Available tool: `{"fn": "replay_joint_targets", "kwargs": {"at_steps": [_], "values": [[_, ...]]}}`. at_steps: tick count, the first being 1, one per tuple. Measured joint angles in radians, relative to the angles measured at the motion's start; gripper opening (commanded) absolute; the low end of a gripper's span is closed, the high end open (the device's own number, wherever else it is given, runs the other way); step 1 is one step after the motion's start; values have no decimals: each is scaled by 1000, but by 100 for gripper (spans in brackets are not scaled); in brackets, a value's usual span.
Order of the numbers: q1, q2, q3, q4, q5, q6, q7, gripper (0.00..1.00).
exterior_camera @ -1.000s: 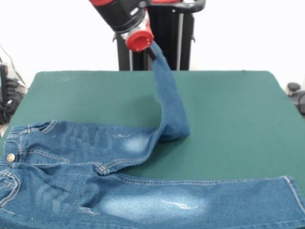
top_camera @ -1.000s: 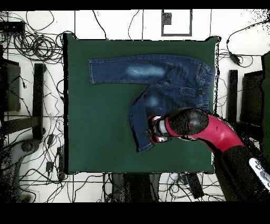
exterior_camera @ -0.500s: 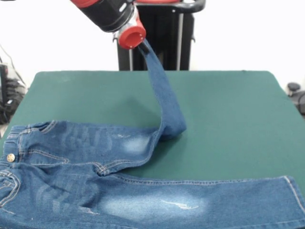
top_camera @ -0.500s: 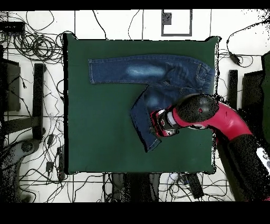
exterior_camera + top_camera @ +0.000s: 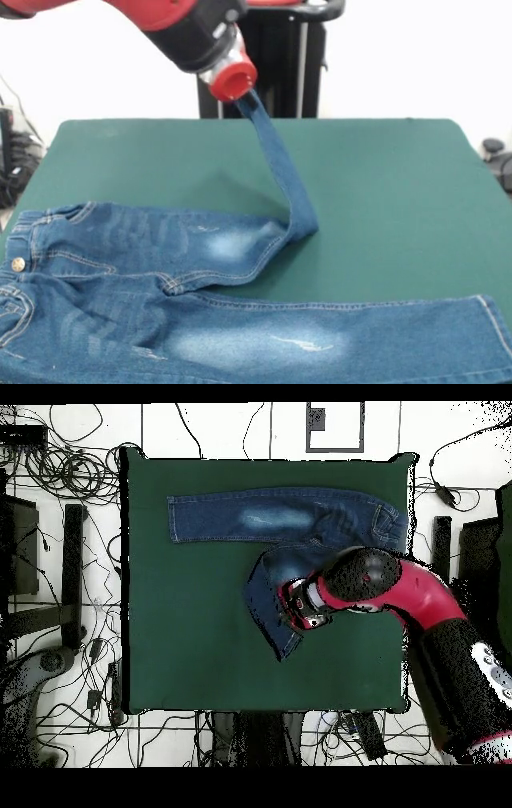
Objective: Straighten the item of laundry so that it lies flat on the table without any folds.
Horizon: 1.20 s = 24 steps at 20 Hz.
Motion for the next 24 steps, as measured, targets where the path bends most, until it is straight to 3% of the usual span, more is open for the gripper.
{"fn": "replay_joint_targets", "kwargs": {"at_steps": [9, 15, 20, 24], "values": [[207, 48, -35, -190, -201, 199, 0, 0], [350, 110, -39, -401, -358, 493, 0, 0], [393, 162, -39, -545, -426, 649, -6, 0], [396, 189, -40, -620, -447, 697, -21, 0]]}}
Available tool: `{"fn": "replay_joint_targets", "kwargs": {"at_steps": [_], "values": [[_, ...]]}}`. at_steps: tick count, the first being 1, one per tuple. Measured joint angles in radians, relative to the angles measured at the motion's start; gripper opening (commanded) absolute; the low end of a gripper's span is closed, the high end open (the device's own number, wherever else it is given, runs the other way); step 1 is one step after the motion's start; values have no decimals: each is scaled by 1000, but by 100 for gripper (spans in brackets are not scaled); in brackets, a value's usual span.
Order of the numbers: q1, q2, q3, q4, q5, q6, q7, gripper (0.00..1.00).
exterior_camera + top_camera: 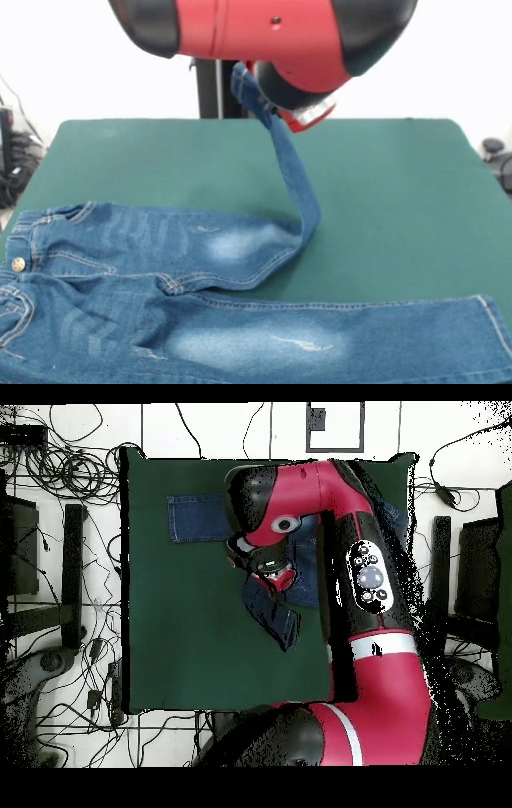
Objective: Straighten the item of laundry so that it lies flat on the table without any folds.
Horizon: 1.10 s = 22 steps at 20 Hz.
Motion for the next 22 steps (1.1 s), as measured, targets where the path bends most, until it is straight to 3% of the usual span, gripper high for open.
{"fn": "replay_joint_targets", "kwargs": {"at_steps": [13, 22], "values": [[30, 20, -27, -58, 11, 3, -1, 0], [194, 25, -114, -73, 47, 4, 1, 0]]}}
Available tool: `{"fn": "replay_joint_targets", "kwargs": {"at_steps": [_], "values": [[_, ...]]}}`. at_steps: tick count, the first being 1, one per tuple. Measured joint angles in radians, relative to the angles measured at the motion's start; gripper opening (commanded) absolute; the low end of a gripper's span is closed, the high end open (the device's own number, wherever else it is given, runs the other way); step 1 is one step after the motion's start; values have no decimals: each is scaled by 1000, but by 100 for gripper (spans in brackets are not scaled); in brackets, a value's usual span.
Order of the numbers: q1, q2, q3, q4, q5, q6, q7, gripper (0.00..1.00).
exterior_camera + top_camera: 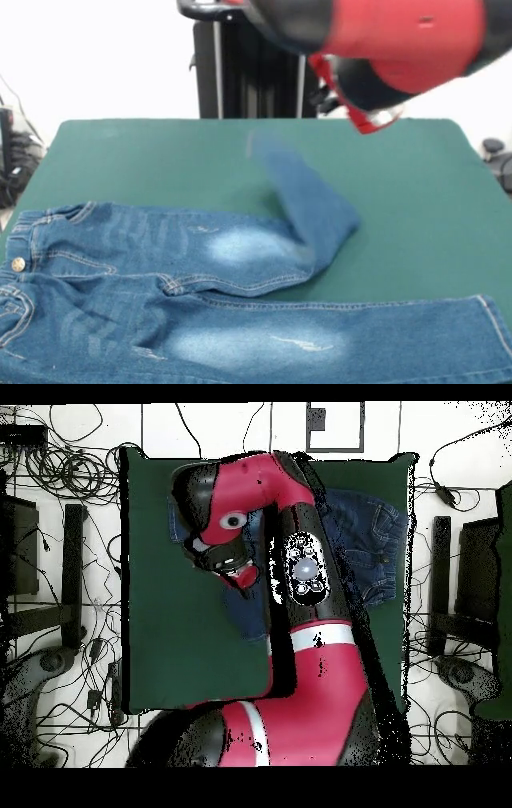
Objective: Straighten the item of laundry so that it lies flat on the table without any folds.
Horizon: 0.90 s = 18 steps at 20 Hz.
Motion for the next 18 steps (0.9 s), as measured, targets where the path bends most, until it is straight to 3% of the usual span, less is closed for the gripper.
{"fn": "replay_joint_targets", "kwargs": {"at_steps": [7, 18], "values": [[101, 17, -52, -47, 3, 0, 0, 0], [116, 39, -155, -82, 64, 0, 1, 0]]}}
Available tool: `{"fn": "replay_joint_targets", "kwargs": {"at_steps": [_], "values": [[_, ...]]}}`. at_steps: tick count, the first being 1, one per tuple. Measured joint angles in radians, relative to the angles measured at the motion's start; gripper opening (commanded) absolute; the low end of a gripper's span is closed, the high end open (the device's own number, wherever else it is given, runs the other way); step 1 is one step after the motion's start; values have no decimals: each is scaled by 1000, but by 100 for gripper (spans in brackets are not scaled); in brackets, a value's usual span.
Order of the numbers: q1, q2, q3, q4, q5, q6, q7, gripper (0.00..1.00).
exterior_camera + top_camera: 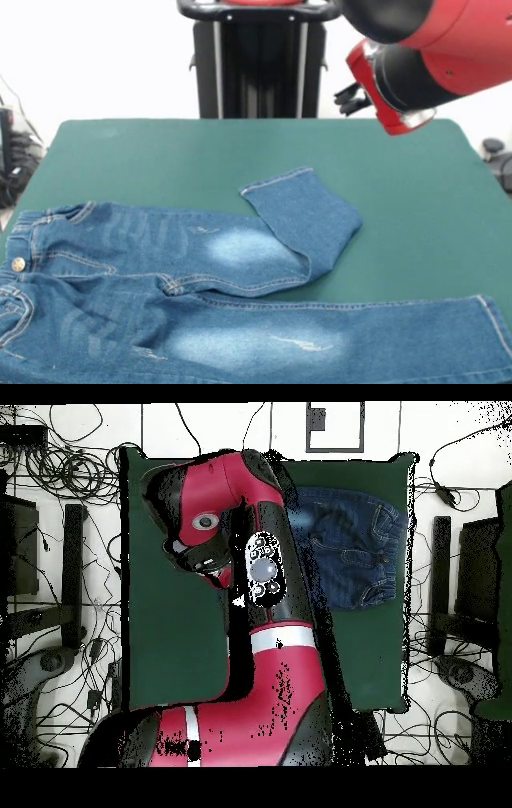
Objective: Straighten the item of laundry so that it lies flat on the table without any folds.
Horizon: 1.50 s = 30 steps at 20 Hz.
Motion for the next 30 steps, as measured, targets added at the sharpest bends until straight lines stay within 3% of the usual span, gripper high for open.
{"fn": "replay_joint_targets", "kwargs": {"at_steps": [3, 7, 10, 11, 13, 17, 21, 24, 25, 30], "values": [[-2, -4, -25, 10, 34, -17, 8, 0], [-26, -32, -46, 84, 133, -163, 26, 0], [-62, -60, -46, 170, 218, -360, 31, 0], [-89, -73, -47, 226, 266, -508, 31, 0], [-107, -78, -47, 259, 292, -604, 31, 0], [-161, -81, -50, 360, 360, -920, 31, 0], [-179, -78, -56, 414, 387, -1051, 31, 0], [-179, -78, -63, 444, 401, -1083, 31, 0], [-176, -78, -71, 471, 406, -1084, 31, 100], [-165, -78, -85, 486, 406, -1084, 31, 100]]}}
